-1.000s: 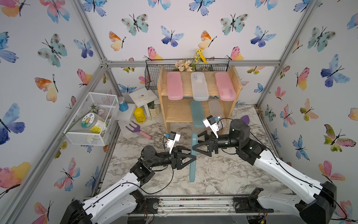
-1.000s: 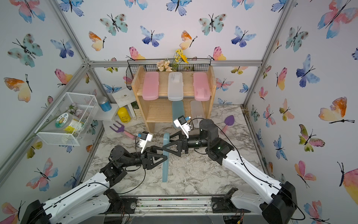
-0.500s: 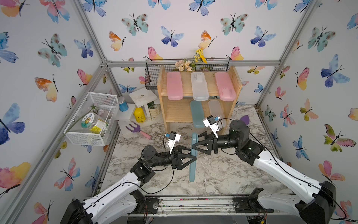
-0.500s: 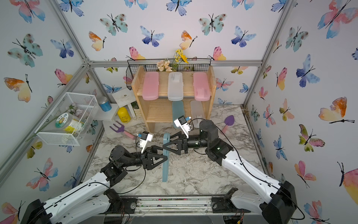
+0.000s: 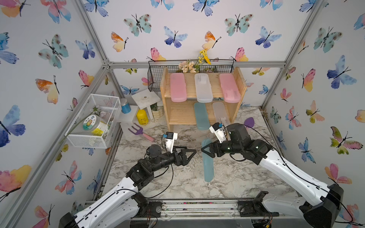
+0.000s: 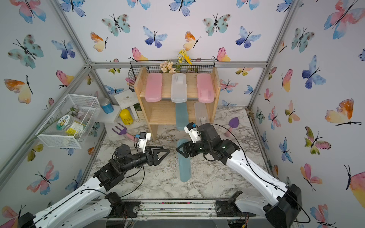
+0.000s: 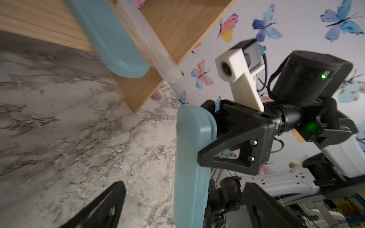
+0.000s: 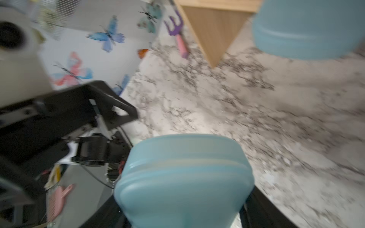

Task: Remove the pencil cases from the shelf
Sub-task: Place the pencil case at the center of the board.

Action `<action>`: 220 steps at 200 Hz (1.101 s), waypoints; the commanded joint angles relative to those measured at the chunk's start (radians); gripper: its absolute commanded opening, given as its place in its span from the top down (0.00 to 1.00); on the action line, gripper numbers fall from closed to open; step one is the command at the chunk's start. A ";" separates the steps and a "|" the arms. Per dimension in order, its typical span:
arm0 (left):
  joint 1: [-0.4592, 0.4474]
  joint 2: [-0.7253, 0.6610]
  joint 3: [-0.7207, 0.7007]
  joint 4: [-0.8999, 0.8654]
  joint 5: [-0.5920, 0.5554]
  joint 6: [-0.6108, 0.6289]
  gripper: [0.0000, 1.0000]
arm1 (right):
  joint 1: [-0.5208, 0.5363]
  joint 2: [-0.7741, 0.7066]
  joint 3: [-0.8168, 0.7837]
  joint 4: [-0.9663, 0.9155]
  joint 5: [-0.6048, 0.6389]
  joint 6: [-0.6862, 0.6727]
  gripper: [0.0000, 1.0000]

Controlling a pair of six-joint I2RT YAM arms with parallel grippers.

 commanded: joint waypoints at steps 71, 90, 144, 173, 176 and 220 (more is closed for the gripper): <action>0.002 0.002 -0.051 -0.160 -0.239 0.041 0.01 | -0.301 0.322 0.024 -0.350 0.359 -0.126 0.22; 0.002 0.009 -0.053 -0.159 -0.237 0.049 0.01 | -0.369 0.414 0.090 -0.382 0.410 -0.173 0.22; 0.001 -0.001 -0.061 -0.174 -0.246 0.071 0.01 | -0.494 0.577 0.133 -0.360 0.473 -0.219 0.19; 0.001 -0.003 -0.073 -0.181 -0.247 0.080 0.01 | -0.508 0.624 0.144 -0.351 0.512 -0.235 0.14; 0.002 -0.003 -0.074 -0.182 -0.247 0.080 0.01 | -0.509 0.629 0.145 -0.352 0.511 -0.236 0.13; 0.001 0.004 -0.072 -0.181 -0.248 0.085 0.01 | -0.509 0.565 0.140 -0.302 0.442 -0.227 0.01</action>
